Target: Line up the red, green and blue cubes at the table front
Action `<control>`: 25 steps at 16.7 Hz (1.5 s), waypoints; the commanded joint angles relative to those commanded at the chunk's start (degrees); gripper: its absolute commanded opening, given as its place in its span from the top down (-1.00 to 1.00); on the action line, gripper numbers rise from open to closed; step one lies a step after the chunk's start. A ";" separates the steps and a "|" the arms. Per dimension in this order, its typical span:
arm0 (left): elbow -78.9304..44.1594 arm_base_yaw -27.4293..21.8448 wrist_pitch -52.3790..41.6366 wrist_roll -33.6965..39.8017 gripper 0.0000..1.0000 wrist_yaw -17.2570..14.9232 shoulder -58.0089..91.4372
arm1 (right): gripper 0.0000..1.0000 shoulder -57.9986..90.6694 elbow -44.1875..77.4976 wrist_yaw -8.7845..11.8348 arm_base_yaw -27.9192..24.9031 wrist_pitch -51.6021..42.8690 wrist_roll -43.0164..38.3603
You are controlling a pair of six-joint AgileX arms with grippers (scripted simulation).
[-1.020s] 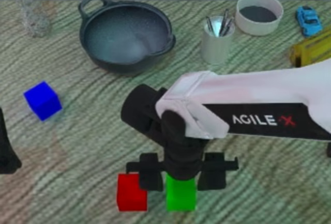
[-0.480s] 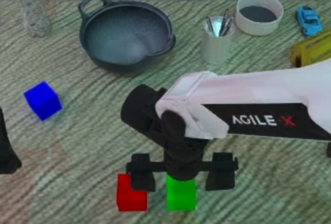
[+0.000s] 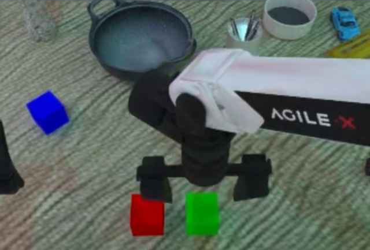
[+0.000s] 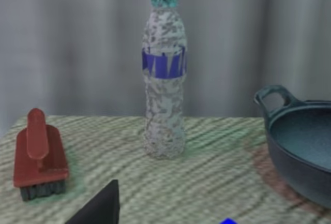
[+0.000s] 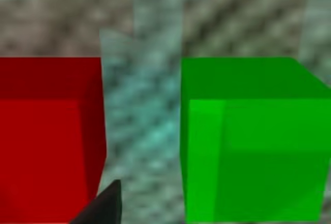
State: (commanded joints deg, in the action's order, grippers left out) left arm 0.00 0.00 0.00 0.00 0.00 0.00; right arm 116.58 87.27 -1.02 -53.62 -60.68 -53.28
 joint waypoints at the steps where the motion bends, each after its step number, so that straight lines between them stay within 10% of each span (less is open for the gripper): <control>1: 0.00 0.00 0.00 0.00 -1.00 0.00 0.00 | -1.00 -0.71 1.06 -0.01 -0.04 -1.61 0.01; 12: -8.10 -0.33 -5.37 -3.62 -1.00 -0.16 8.27 | -1.00 -10.20 -4.50 -2.92 4.22 1.40 4.68; 19: -36.14 -0.89 -23.76 -16.05 -1.00 0.01 43.00 | -1.00 -45.72 -29.28 -8.32 18.55 17.02 20.66; 25: -62.96 -1.84 -42.80 -28.93 -1.00 0.23 80.38 | -1.00 -81.40 -57.19 -8.55 34.45 34.28 36.43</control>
State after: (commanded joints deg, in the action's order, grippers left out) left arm -62.96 -1.84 -42.80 -28.93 0.23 80.38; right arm 35.18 30.09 -9.57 -19.17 -26.40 -16.85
